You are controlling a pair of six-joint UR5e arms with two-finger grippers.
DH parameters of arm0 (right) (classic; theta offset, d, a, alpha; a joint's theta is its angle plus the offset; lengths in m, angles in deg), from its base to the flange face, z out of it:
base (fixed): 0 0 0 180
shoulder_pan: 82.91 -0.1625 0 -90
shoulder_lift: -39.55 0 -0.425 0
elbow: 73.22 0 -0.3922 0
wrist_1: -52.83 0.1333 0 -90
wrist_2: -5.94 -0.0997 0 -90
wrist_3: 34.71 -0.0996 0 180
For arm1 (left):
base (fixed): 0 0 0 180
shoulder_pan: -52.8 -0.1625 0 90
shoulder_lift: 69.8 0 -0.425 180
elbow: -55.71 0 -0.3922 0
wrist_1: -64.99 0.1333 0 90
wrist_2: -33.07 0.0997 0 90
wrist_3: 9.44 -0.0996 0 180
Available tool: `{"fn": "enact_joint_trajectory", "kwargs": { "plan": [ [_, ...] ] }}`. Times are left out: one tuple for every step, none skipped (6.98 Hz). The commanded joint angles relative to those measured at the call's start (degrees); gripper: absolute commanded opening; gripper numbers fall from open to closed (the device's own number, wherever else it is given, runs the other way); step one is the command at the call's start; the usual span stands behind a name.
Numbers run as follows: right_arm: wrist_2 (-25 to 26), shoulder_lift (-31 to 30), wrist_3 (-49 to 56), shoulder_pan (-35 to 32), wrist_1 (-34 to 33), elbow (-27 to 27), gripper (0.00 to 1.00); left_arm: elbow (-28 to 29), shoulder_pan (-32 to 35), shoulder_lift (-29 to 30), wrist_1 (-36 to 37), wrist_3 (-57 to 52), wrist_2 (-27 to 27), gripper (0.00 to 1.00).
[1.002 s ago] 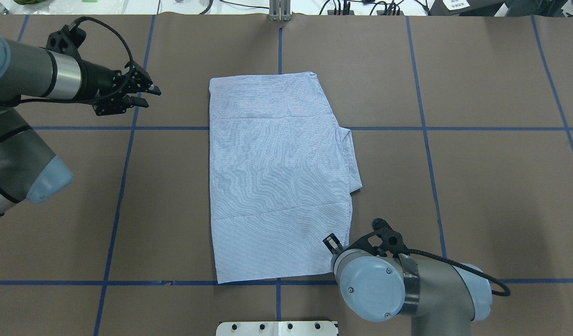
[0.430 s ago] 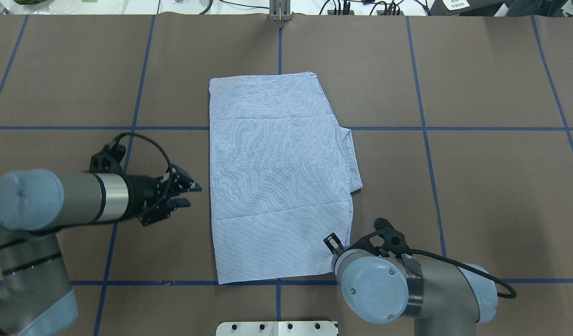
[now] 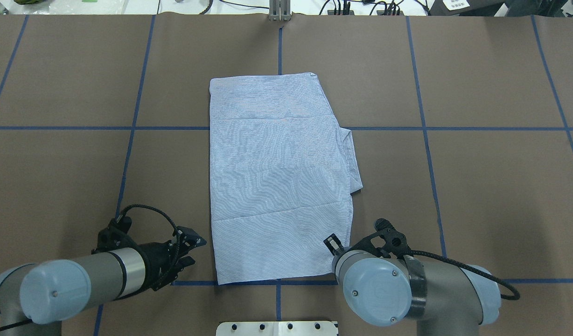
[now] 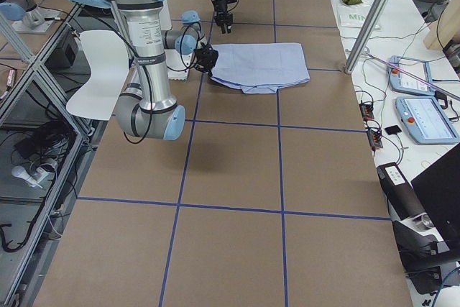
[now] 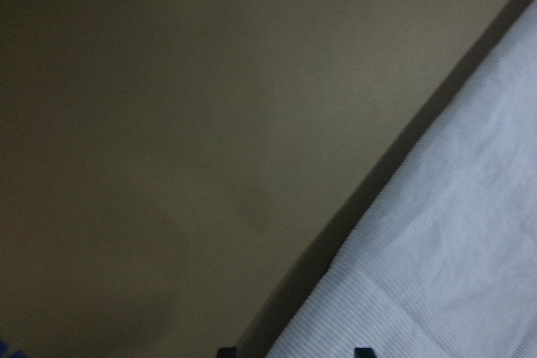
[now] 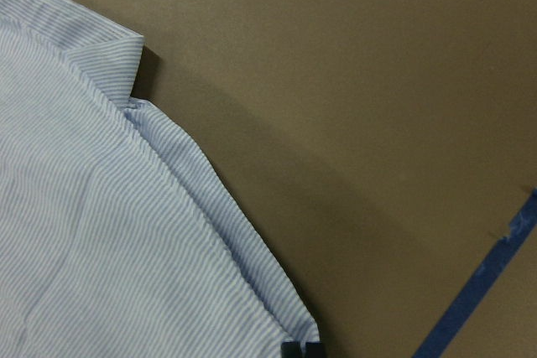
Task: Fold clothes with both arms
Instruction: 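Lower the left gripper to the other near corner of the shirt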
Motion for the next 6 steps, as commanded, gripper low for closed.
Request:
{"fn": "enact_joint_trajectory", "kwargs": {
  "plan": [
    [0.0, 0.0, 0.0, 0.1, 0.0, 0.1, 0.00, 0.0, -3.6, 2.0, 3.0, 3.1, 2.6, 0.55],
    [0.0, 0.0, 0.0, 0.1, -0.1, 0.1, 0.00, 0.5, -4.3, 2.5, 3.8, 2.7, 2.8, 0.55],
    [0.0, 0.0, 0.1, 0.1, -0.1, 0.1, 0.00, 0.6, -4.4, 3.1, 3.9, 3.0, 4.3, 0.54],
    [0.0, 0.0, 0.1, 0.0, -0.1, 0.1, 0.00, 0.9, -5.0, 4.5, 6.6, 3.1, 4.9, 0.54],
    [0.0, 0.0, 0.1, 0.0, -0.1, 0.1, 0.00, 0.9, -5.8, 5.7, 8.1, 3.2, 5.0, 0.53],
    [0.0, 0.0, 0.1, -0.1, -0.1, 0.6, 0.00, 2.0, -5.9, 5.8, 8.1, 3.3, 5.0, 0.53]
  ]
}}
